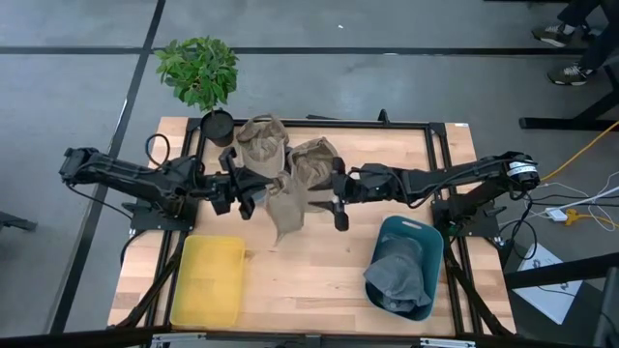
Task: Pick & Place hat
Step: Put the bottom brown cap into the yellow bin
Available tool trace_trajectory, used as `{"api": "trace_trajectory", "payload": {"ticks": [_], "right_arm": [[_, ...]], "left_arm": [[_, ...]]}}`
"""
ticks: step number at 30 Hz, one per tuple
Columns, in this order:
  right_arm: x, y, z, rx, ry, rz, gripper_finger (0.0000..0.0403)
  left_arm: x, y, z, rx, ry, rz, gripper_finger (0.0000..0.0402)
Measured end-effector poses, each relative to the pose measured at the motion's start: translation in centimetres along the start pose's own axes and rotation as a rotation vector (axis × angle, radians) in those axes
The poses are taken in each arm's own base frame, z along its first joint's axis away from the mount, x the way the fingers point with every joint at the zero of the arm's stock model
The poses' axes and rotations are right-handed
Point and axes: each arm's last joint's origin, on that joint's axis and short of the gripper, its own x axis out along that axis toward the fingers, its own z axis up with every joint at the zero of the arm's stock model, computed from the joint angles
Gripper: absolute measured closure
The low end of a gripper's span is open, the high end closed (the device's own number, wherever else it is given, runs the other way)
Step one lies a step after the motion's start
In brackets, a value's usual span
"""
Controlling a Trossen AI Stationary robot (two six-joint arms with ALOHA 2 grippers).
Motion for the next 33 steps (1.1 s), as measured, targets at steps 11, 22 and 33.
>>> {"api": "trace_trajectory", "payload": {"ticks": [11, 22, 33], "right_arm": [[0.0, 0.2, 0.6, -0.09, -0.071, 0.073, 0.0145], [0.1, 0.0, 1.1, -0.141, -0.122, 0.003, 0.0102], [1.3, -0.1, 0.0, -0.149, -0.097, -0.025, 0.0295]], "left_arm": [[1.2, 0.2, -1.1, -0.066, -0.089, 0.025, 0.0398], [2.7, -0.5, -1.7, -0.089, -0.154, 0.114, 0.0398], [3.1, -1.1, -2.0, -0.13, -0.11, 0.151, 0.0391]]}}
